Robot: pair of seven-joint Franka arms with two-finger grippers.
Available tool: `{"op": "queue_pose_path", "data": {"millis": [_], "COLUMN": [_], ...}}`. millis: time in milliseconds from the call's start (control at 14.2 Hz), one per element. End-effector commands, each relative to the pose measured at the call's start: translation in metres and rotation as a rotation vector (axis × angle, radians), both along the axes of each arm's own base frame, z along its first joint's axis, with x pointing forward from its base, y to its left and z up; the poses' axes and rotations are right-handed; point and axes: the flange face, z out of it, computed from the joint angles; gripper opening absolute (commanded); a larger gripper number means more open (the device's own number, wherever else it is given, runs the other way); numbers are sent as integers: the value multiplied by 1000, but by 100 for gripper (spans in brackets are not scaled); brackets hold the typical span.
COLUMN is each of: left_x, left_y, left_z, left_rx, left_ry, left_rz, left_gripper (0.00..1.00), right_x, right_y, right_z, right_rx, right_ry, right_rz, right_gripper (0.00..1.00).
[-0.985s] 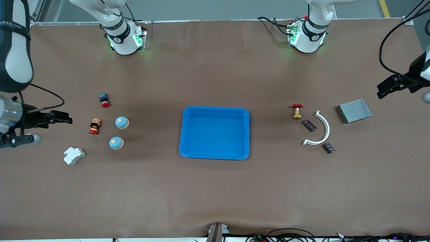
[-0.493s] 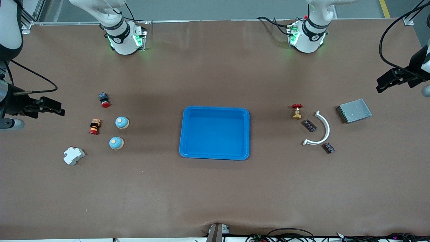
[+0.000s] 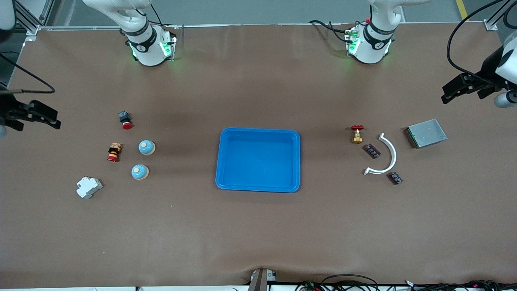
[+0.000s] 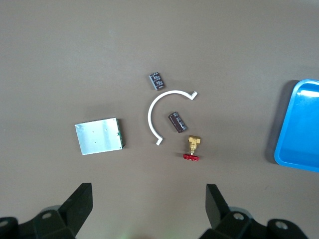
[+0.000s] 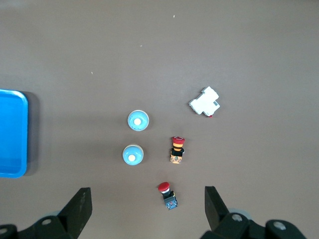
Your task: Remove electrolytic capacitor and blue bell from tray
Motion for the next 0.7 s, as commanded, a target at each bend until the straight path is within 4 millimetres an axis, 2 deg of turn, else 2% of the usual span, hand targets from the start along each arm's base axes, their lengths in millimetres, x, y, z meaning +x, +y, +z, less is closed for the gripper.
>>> {"op": "queue_pose_path", "data": {"millis": [0, 211, 422, 633], "left_x": [-7, -4, -5, -5], "left_y": [-8, -8, -7, -8], "left_z": [4, 21, 22, 24], "left_rx": [-15, -18, -18, -18], "left_ry": [-10, -38, -35, -38], "left_rz": [-31, -27, -24, -24], "left_gripper": [100, 100, 100, 100], "right_x": [-8, -9, -13, -15], "right_y": [-3, -2, 2, 3], "right_z": [5, 7, 14, 6], "right_rx": [-8, -6, -4, 4], "right_ry": [0, -2, -11, 32], "right_rz": [-28, -39, -74, -77], "right_gripper": [100, 100, 100, 100]}}
